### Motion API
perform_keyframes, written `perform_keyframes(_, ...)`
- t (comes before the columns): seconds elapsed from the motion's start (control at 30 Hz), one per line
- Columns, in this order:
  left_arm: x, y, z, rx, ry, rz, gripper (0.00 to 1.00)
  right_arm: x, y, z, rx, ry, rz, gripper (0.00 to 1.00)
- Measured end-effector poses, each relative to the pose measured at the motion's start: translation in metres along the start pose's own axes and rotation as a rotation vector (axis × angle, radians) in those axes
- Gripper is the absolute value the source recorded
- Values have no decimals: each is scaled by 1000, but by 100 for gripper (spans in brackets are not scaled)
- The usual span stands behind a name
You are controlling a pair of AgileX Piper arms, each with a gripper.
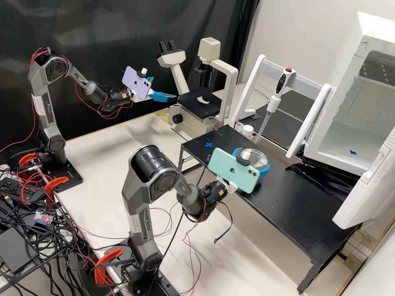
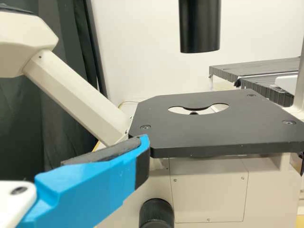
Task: Move the petri dish to the incubator
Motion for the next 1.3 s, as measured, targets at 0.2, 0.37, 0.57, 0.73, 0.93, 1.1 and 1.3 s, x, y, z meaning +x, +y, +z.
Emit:
perform_keyframes(0.2,0,0,0,0,0,0,100,35,40,16,-15,-34,103,0)
perform_keyframes(0.37,0,0,0,0,0,0,100,71,65,29,-35,-100,124,0)
perform_keyframes(0.57,0,0,0,0,0,0,100,117,90,40,-31,-183,139,0)
perform_keyframes(0.73,0,0,0,0,0,0,100,155,112,45,-31,-223,160,0)
perform_keyframes(0.93,0,0,0,0,0,0,100,202,134,52,-22,-267,178,0)
perform_keyframes(1.1,0,0,0,0,0,0,100,230,135,55,-23,-293,157,0)
perform_keyframes(1.3,0,0,0,0,0,0,100,258,125,58,-20,-315,117,0)
